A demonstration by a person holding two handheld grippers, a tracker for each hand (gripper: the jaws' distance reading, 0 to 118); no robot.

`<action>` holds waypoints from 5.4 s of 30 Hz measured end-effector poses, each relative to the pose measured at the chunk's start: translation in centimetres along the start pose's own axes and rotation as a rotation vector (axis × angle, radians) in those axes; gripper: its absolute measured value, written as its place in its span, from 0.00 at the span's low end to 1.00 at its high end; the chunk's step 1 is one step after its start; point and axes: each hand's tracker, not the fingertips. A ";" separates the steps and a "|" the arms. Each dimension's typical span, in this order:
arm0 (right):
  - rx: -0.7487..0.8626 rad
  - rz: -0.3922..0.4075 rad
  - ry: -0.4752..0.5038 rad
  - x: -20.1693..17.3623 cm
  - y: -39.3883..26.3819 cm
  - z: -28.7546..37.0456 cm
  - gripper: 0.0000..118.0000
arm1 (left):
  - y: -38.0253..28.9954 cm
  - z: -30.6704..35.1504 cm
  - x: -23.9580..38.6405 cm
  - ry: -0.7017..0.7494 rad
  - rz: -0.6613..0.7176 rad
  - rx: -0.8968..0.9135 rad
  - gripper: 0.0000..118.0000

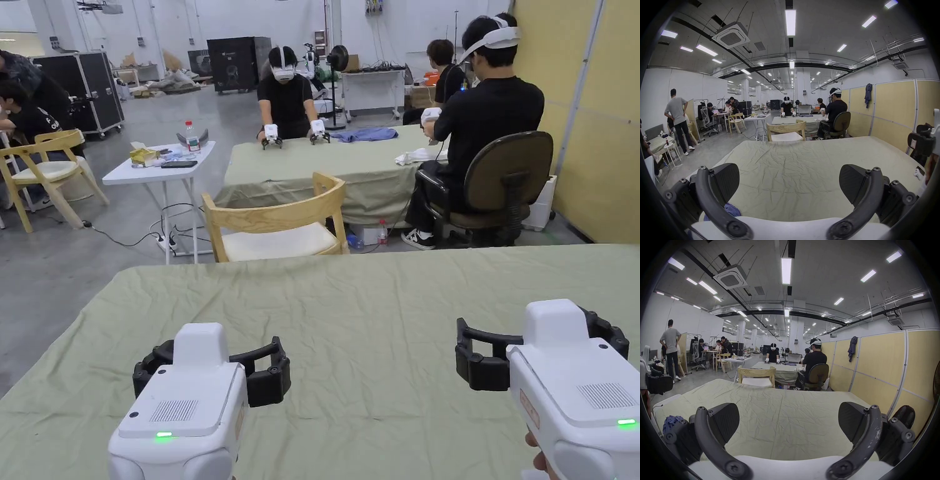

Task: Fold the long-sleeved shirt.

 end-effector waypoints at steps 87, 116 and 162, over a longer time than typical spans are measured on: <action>-0.050 -0.077 0.042 0.0 -0.2 0.1 0.01 | -1.3 0.4 0.9 -0.041 0.029 0.035 0.00; -0.057 0.072 0.601 -22.9 -1.1 -2.1 0.01 | -8.2 11.6 -18.6 0.419 0.100 -0.069 0.00; -0.422 0.253 0.826 -34.7 -12.0 -8.6 0.01 | -15.0 -7.2 -28.8 -0.215 -0.251 -0.838 0.54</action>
